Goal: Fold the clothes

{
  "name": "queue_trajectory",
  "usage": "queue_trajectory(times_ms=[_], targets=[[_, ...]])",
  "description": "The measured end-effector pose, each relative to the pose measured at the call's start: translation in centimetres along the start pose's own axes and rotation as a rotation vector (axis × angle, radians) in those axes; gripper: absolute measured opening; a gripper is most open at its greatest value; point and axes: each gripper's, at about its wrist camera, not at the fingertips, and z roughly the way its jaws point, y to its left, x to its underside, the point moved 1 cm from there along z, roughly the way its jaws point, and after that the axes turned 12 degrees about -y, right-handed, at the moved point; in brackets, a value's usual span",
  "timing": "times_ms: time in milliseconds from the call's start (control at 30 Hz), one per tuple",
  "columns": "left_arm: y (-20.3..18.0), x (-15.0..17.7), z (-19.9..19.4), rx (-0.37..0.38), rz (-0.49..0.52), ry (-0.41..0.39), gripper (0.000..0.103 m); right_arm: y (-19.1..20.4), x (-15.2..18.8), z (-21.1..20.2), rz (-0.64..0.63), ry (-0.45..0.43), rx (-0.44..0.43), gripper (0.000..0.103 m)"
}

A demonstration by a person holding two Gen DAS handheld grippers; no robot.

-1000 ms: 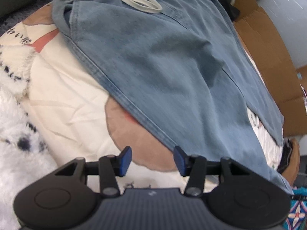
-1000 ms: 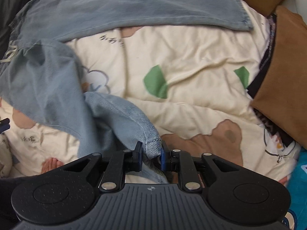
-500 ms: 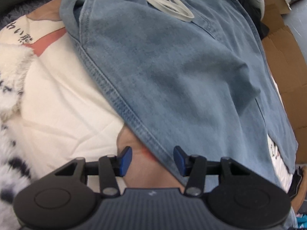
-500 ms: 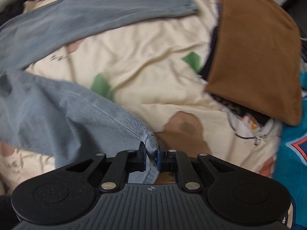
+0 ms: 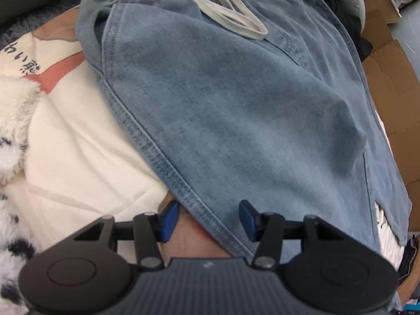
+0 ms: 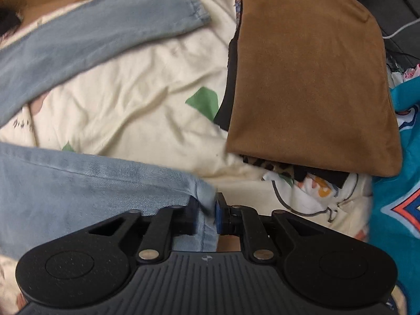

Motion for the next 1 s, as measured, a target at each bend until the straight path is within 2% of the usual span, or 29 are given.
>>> queue_trajectory(times_ms=[33, 67, 100, 200, 333, 433, 533, 667, 767, 867, 1000], targets=[[0.0, 0.0, 0.0, 0.0, 0.001, 0.0, 0.054, -0.4, 0.4, -0.1, 0.043, -0.008, -0.01, 0.031], [0.1, 0.0, -0.1, -0.001, 0.0, 0.001, 0.054, -0.7, 0.9, -0.2, 0.09, -0.015, -0.024, 0.042], [0.1, 0.0, -0.1, -0.002, -0.001, 0.001, 0.054, -1.0, 1.6, -0.2, 0.128, -0.012, -0.043, 0.047], [0.1, 0.0, -0.1, -0.001, -0.007, 0.008, 0.054, -1.4, 3.5, 0.5, 0.204, 0.023, -0.085, 0.048], [0.3, -0.6, -0.5, -0.002, 0.024, 0.015, 0.054, -0.1, 3.3, 1.1, 0.148, 0.116, -0.089, 0.048], [0.3, -0.6, -0.8, -0.031, 0.06, 0.039, 0.054, 2.3, 0.5, 0.2, 0.049, 0.138, -0.114, 0.049], [0.0, -0.8, -1.2, -0.065, 0.079, 0.05, 0.054, 4.6, -2.3, -1.7, -0.029, 0.118, -0.149, 0.056], [-0.9, -1.6, -1.8, -0.064, 0.063, 0.029, 0.054, 6.3, -4.2, -3.3, -0.036, 0.076, -0.187, 0.058], [-1.9, -2.0, -1.9, -0.069, 0.055, 0.021, 0.054, 7.6, -3.4, -3.1, -0.038, 0.084, -0.243, 0.058], [-3.4, -2.3, -2.0, -0.053, 0.083, 0.013, 0.054, 7.7, -1.0, -3.1, -0.05, 0.112, -0.232, 0.058], [-3.7, -2.2, -2.1, -0.039, 0.091, 0.014, 0.054, 5.6, 2.1, -2.5, 0.058, 0.118, -0.233, 0.058]])
